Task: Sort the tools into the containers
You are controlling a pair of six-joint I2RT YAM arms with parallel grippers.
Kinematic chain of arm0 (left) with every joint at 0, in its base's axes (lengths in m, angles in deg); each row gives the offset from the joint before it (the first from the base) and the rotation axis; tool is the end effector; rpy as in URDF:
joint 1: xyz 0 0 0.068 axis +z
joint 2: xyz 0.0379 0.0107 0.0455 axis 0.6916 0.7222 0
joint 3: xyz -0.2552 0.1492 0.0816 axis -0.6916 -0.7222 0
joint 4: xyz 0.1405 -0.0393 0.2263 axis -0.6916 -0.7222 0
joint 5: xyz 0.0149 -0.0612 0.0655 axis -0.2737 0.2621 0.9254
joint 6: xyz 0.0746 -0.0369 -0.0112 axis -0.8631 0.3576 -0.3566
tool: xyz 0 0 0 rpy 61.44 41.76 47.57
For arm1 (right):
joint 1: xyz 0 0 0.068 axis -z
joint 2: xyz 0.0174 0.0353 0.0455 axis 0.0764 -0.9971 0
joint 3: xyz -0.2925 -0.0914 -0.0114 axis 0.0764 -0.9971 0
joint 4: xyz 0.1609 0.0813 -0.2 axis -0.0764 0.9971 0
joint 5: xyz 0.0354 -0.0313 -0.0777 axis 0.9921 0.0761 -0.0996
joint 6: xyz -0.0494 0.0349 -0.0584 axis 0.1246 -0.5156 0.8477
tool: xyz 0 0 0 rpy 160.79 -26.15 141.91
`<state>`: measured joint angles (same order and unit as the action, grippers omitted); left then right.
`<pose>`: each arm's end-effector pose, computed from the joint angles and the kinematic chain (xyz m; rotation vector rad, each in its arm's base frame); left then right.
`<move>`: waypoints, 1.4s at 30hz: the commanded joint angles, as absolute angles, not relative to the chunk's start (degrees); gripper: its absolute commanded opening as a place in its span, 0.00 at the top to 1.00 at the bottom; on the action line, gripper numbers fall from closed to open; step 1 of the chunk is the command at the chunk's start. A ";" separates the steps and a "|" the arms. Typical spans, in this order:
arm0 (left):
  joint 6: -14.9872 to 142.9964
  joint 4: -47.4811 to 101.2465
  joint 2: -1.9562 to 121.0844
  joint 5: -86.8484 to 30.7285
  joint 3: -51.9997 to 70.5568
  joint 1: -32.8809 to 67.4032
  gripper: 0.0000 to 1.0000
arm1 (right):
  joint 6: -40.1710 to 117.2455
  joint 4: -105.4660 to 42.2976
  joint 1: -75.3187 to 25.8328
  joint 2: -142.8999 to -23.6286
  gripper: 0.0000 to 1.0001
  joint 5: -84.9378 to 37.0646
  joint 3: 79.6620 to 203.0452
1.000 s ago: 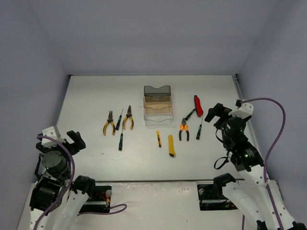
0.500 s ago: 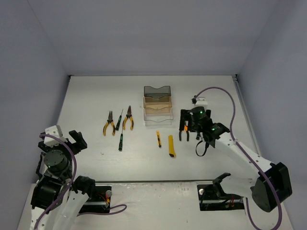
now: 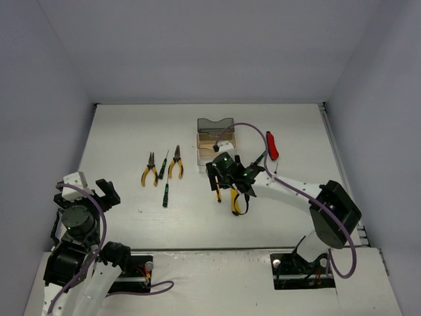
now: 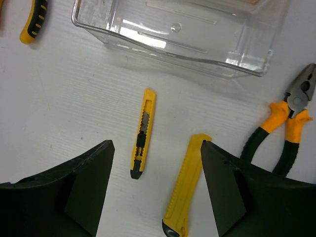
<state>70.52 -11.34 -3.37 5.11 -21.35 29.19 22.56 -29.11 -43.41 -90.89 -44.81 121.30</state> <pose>0.0659 0.0150 0.3364 -0.3730 1.6408 -0.0605 0.2650 0.2670 0.2380 -0.3520 2.1897 0.4395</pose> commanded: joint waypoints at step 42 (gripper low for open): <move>69.63 -7.74 -2.04 5.32 -21.06 28.91 0.20 | 21.52 -31.57 -49.05 -102.07 1.00 -41.33 127.95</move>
